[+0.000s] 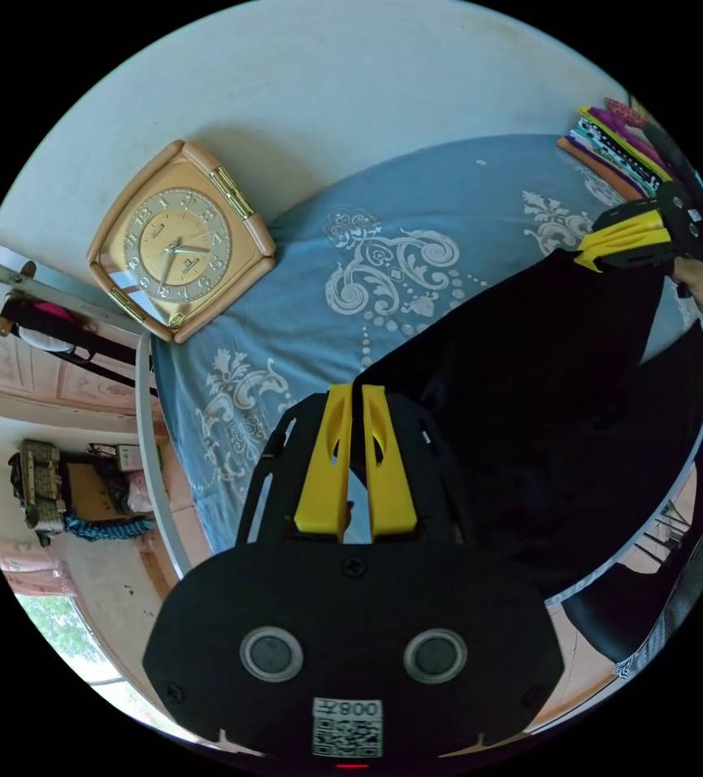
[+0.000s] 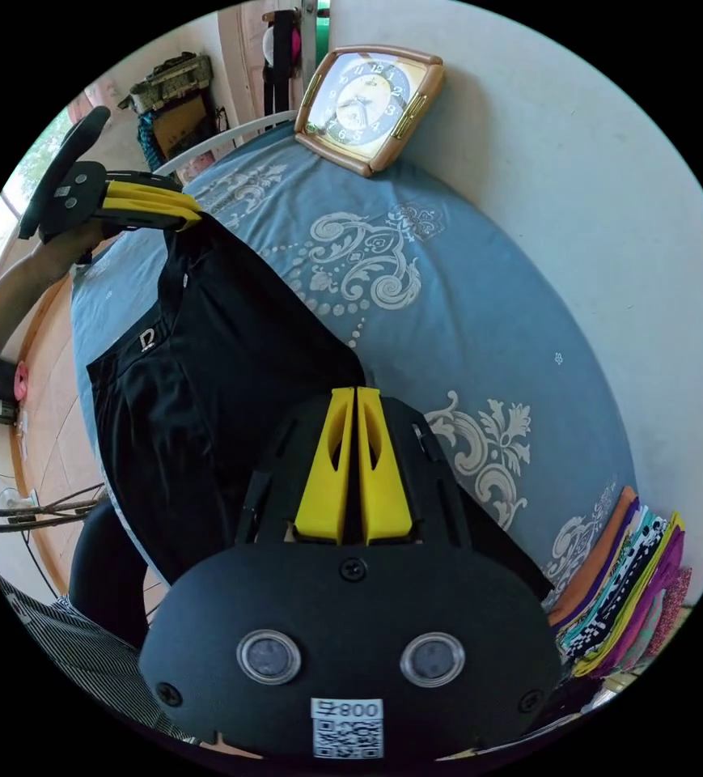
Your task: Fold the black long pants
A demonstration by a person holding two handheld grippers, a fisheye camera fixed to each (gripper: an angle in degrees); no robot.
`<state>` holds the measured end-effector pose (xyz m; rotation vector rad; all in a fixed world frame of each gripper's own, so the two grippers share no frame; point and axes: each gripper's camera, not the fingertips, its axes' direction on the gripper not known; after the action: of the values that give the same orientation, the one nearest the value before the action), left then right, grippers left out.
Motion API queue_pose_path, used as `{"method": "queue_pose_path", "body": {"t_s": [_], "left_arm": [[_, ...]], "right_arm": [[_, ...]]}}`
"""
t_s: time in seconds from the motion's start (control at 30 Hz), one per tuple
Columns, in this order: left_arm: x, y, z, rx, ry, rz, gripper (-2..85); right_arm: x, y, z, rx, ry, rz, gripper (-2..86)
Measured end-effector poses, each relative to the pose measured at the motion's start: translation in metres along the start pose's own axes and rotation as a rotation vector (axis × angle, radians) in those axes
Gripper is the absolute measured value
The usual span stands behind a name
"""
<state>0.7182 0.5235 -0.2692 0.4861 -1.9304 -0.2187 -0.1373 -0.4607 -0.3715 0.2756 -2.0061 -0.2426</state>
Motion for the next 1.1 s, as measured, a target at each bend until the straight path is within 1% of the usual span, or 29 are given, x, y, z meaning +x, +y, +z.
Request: {"method": "queue_pose_path", "body": {"t_s": [0.23,0.47,0.63,0.87,1.1], "left_arm": [[-0.039,0.085,-0.073,0.048,0.019,-0.020,2.0],[-0.061,0.184,-0.129,0.041,0.048,-0.011,2.0],[-0.065,0.251,-0.154,0.019,0.065,0.014,1.8],[-0.076,0.343,-0.179,-0.018,0.090,0.036,1.4],[-0.092,0.404,-0.192,-0.065,0.095,0.062,1.3]], "right_arm": [[-0.037,0.060,-0.029,0.059,-0.026,0.014,0.2],[-0.084,0.115,-0.045,0.086,-0.063,-0.011,0.2],[-0.126,0.156,-0.044,0.075,-0.101,-0.043,0.2],[-0.179,0.191,-0.028,0.040,-0.146,-0.091,0.2],[-0.233,0.206,0.004,-0.029,-0.186,-0.143,0.2]]}}
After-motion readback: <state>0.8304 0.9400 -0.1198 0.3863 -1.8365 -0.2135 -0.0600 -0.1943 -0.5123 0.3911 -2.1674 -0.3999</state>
